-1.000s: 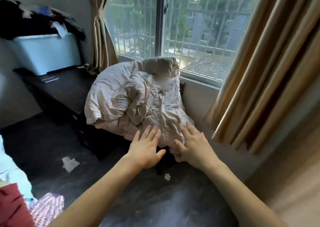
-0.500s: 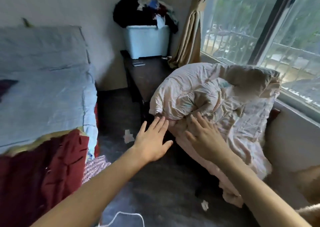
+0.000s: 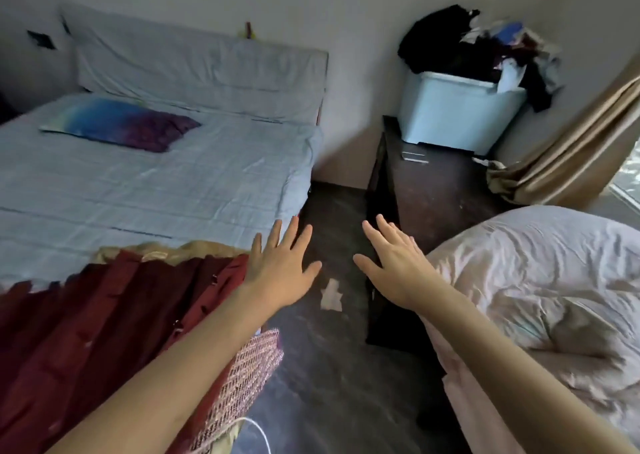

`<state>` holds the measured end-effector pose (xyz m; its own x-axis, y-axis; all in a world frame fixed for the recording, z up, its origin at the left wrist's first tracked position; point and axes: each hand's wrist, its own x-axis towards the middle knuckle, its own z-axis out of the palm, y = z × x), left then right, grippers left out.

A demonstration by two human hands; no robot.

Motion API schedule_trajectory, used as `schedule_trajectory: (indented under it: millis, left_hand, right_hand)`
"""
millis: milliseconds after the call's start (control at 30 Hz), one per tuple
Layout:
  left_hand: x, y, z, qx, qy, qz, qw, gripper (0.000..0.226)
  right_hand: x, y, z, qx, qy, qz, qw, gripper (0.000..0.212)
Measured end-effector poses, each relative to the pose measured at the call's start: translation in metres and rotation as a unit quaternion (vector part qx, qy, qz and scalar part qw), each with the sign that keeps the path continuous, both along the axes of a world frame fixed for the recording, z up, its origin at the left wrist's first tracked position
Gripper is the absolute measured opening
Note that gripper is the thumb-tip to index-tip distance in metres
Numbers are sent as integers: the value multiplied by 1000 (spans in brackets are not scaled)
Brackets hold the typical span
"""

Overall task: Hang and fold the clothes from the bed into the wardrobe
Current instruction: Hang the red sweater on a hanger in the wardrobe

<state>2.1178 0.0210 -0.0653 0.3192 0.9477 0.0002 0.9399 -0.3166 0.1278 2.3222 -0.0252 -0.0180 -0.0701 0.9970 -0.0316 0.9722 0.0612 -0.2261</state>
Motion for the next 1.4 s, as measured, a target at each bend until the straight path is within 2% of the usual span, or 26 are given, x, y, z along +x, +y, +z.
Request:
schedule_trajectory:
  millis: [133,300,567,667,767,933,1167,1400]
  left_hand:
    - [-35,41,-4,-12,3,40,999,69]
    - [-108,47,-28,-34,-15,133,990,66]
    - [-235,-4,-53,-91,-37,380,920,69]
    - [-271,-30,-65,-101,-43,465,878,72]
    - [-293,-57,-78,-121,-61,538,832,74]
    - [-306,-93,-93,-152,-68,640,750,75]
    - [-288,-138,-100,-178,-85,756,624,79]
    - [-240,-173,-129,-219,-133,823,508,70]
  right_hand:
    - [-37,63,-2,-12,14,43,999,68]
    - [-109,116,-18,-46,-7,155,987,69]
    - [-269,156,-52,-72,-26,369,926,68]
    - [-321,154,-71,-73,-51,446,890,83]
    - [-363,153,-81,-67,-84,518,848,72]
    - [-431,158,-100,-108,-60,622,774,70]
    - [-488,138,-140,-147,-79,745,646,70]
    - [-501,94,-193,-179,-127,810,544,69]
